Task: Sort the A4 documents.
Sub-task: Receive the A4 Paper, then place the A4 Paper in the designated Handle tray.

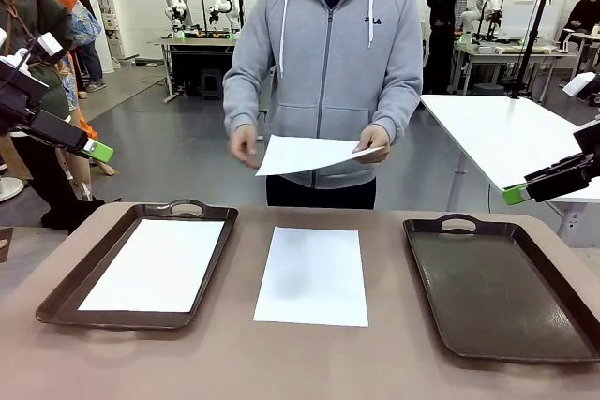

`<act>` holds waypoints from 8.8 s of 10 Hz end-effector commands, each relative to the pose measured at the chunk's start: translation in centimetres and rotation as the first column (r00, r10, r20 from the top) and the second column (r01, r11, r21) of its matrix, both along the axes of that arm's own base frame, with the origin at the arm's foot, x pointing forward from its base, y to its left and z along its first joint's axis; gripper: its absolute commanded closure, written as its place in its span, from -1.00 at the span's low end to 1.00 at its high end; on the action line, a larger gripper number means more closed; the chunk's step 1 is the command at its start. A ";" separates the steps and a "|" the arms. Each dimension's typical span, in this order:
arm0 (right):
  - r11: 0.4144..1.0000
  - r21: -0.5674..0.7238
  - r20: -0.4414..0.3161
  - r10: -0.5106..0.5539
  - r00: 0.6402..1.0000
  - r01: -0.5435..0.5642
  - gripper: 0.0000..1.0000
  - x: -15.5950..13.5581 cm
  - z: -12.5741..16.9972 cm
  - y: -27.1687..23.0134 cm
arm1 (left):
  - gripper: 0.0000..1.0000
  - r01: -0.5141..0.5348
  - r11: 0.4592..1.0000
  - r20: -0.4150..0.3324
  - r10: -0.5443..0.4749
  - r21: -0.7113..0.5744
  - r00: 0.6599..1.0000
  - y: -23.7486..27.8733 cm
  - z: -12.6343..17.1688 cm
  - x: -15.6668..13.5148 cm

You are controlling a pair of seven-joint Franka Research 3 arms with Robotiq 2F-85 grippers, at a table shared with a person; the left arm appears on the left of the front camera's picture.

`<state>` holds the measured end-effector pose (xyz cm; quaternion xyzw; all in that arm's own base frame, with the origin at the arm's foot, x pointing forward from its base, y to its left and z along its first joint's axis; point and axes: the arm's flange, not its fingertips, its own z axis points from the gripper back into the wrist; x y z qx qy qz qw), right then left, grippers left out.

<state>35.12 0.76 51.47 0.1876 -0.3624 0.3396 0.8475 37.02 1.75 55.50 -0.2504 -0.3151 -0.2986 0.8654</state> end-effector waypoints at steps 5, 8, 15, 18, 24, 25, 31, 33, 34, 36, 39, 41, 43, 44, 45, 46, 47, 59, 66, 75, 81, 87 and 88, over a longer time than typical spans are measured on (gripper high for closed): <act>1.000 0.014 -0.003 0.011 1.000 -0.011 -1.00 0.1 -0.2 0.0 | -1.00 0.006 1.000 0.004 -0.006 -0.002 1.000 0.0 -0.1 0.1; 1.000 0.014 -0.003 0.011 1.000 -0.011 -1.00 0.1 -0.2 0.0 | -1.00 0.006 1.000 0.004 -0.006 -0.002 1.000 0.0 -0.1 0.1; 1.000 0.014 -0.003 0.011 1.000 -0.011 -1.00 0.1 -0.2 0.0 | -1.00 0.006 1.000 0.004 -0.006 -0.002 1.000 0.0 -0.1 0.1; 1.000 0.014 -0.003 0.011 1.000 -0.011 -1.00 0.1 -0.2 0.0 | -1.00 0.006 1.000 0.004 -0.006 -0.002 1.000 0.0 -0.1 0.1; 1.000 0.014 -0.003 0.011 1.000 -0.011 -1.00 0.1 -0.2 0.0 | -1.00 0.000 1.000 0.000 0.000 0.000 1.000 0.0 0.0 0.0; 1.000 0.014 -0.003 0.011 1.000 -0.011 -1.00 0.1 -0.2 0.0 | -1.00 -0.034 0.992 -0.059 0.027 -0.118 0.998 -1.8 -0.6 2.0; 1.000 0.014 -0.003 0.011 1.000 -0.011 -1.00 0.1 -0.2 0.0 | -1.00 -0.160 0.897 -0.434 -0.038 -0.412 0.900 -9.4 -4.2 10.7; 1.000 0.014 -0.003 0.011 1.000 -0.011 -1.00 0.1 -0.2 0.0 | -1.00 -0.195 0.851 -0.501 -0.090 -0.488 0.861 -11.8 -5.9 13.4; 1.000 0.014 -0.003 0.011 1.000 -0.011 -1.00 0.1 -0.2 0.0 | -1.00 -0.210 0.843 -0.503 -0.080 -0.495 0.860 -12.9 -6.7 14.7; 1.000 0.014 -0.003 0.011 1.000 -0.011 -1.00 0.1 -0.2 0.0 | -1.00 -0.228 0.810 -0.546 -0.132 -0.541 0.827 -14.6 -7.9 16.7; 1.000 0.014 -0.003 0.011 1.000 -0.011 -1.00 0.1 -0.2 0.0 | -1.00 -0.224 0.767 -0.559 -0.205 -0.602 0.804 -17.3 -10.1 19.0; 1.000 0.014 -0.003 0.011 1.000 -0.011 -1.00 0.1 -0.2 0.0 | -1.00 -0.219 0.738 -0.551 -0.239 -0.638 0.799 -18.9 -11.5 20.3; 1.000 0.014 -0.003 0.011 1.000 -0.011 -1.00 0.1 -0.2 0.0 | -1.00 -0.245 0.718 -0.591 -0.277 -0.651 0.758 -20.3 -12.7 20.4; 1.000 0.014 -0.003 0.011 1.000 -0.011 -1.00 0.1 -0.2 0.0 | -1.00 -0.251 0.708 -0.605 -0.303 -0.660 0.736 -20.9 -12.8 20.3; 1.000 0.014 -0.003 0.011 1.000 -0.011 -1.00 0.1 -0.2 0.0 | -1.00 -0.264 0.709 -0.624 -0.308 -0.654 0.718 -21.2 -12.7 20.3; 1.000 0.014 -0.003 0.011 1.000 -0.011 -1.00 0.1 -0.2 0.0 | -1.00 -0.297 0.723 -0.679 -0.313 -0.624 0.664 -21.2 -12.5 20.4; 1.000 0.014 -0.003 0.011 1.000 -0.011 -1.00 0.1 -0.2 0.0 | -1.00 -0.306 0.731 -0.693 -0.305 -0.610 0.653 -21.1 -12.3 20.6; 1.000 0.014 -0.003 0.011 1.000 -0.011 -1.00 0.1 -0.2 0.0 | 0.47 -0.280 0.650 -0.634 -0.404 -0.706 0.659 -20.1 -12.6 20.0; 1.000 0.014 -0.003 0.011 1.000 -0.011 -1.00 0.1 -0.2 0.0 | 1.00 -0.284 0.662 -0.635 -0.377 -0.694 0.675 -19.8 -12.6 19.9; 1.000 0.014 -0.003 0.011 1.000 -0.011 -1.00 0.1 -0.2 0.0 | 1.00 -0.280 0.670 -0.644 -0.383 -0.687 0.661 -19.8 -12.6 19.9; 1.000 0.014 -0.003 0.011 1.000 -0.011 -1.00 0.1 -0.2 0.0 | 0.98 -0.274 0.673 -0.644 -0.389 -0.687 0.659 -19.7 -12.5 19.8; 1.000 0.014 -0.003 0.011 1.000 -0.011 -1.00 0.1 -0.2 0.0 | 0.98 -0.075 0.875 -0.679 -0.314 -0.478 0.664 -11.9 -8.9 18.7; 1.000 0.014 -0.003 0.011 1.000 -0.011 -1.00 0.1 -0.2 0.0 | 0.98 -0.114 0.871 -0.682 -0.288 -0.479 0.672 -9.8 -9.2 18.0</act>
